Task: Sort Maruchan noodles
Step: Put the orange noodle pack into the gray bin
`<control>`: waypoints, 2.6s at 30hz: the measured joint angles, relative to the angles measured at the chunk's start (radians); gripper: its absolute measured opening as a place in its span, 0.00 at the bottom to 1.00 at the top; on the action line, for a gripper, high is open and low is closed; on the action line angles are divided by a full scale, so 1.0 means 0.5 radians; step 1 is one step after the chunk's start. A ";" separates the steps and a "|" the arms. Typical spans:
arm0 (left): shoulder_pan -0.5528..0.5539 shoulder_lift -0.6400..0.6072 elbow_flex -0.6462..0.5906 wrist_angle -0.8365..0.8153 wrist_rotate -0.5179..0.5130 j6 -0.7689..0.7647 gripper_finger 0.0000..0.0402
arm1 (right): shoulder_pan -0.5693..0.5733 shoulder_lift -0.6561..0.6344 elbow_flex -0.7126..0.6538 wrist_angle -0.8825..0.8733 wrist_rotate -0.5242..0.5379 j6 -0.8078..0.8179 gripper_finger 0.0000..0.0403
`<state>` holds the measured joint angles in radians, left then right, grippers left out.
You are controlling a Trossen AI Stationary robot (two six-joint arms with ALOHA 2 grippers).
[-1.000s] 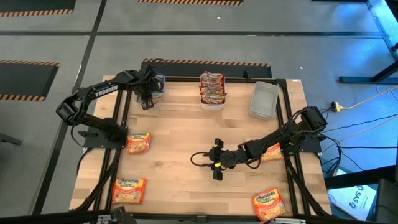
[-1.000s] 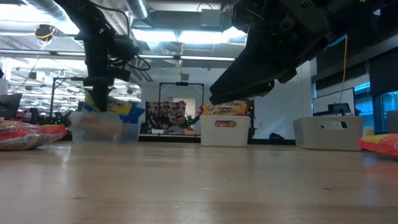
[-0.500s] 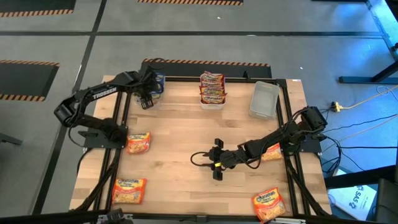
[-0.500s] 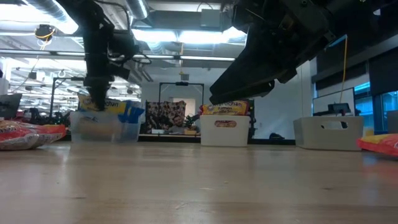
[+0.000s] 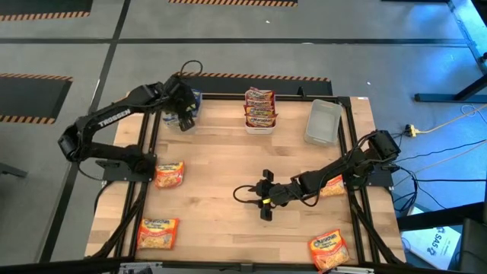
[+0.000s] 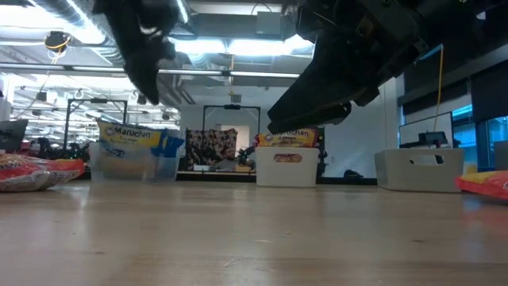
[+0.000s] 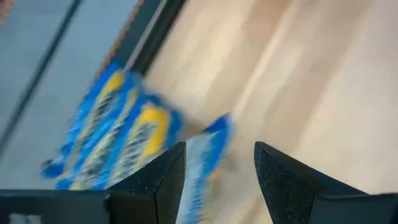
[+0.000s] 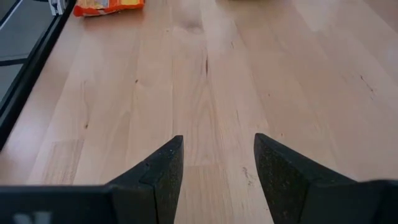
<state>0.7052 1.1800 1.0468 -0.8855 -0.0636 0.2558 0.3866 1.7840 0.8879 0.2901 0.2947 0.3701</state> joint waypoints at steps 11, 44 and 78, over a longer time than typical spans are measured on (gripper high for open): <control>-0.504 -0.042 0.000 0.153 0.427 -0.434 0.46 | -0.005 -0.063 0.011 -0.114 0.016 -0.077 0.45; -1.723 0.483 -0.659 1.979 0.129 -0.933 0.46 | 0.483 -1.301 -0.575 -2.667 -0.578 1.608 0.44; -1.893 1.060 -0.656 2.818 0.005 -1.175 0.46 | -0.070 -0.506 0.016 -1.207 -0.091 0.481 0.44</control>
<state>-0.2415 1.7102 0.7189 0.5236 -0.0610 -0.3317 0.3515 1.5308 0.8959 -0.3134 0.2491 0.6107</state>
